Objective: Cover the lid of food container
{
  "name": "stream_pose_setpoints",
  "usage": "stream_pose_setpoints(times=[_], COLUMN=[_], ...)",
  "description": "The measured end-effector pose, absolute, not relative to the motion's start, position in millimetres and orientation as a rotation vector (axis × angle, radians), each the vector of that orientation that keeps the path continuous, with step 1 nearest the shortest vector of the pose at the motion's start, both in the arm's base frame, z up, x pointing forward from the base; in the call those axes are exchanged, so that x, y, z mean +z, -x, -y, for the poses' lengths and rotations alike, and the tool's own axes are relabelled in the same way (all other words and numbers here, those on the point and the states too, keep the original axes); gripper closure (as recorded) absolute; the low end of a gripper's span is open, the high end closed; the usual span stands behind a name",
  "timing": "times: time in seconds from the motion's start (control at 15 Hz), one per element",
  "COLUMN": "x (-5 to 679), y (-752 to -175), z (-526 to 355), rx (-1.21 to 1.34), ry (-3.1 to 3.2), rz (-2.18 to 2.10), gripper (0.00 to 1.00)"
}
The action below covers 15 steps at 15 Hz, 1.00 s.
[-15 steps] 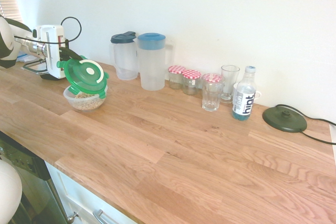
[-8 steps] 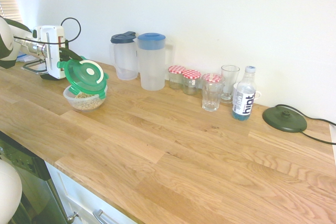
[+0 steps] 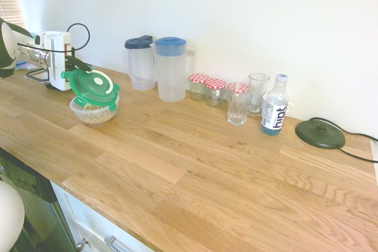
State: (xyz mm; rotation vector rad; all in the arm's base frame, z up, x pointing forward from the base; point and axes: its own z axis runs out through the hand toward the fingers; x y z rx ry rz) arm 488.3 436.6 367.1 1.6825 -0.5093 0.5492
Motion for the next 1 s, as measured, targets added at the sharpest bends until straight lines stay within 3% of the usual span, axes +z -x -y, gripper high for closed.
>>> stream_pose_setpoints(times=[1.0], x=[383], y=[-451], z=[-471], rx=[0.192], ry=[-2.032], rz=[0.583], gripper=[0.00])
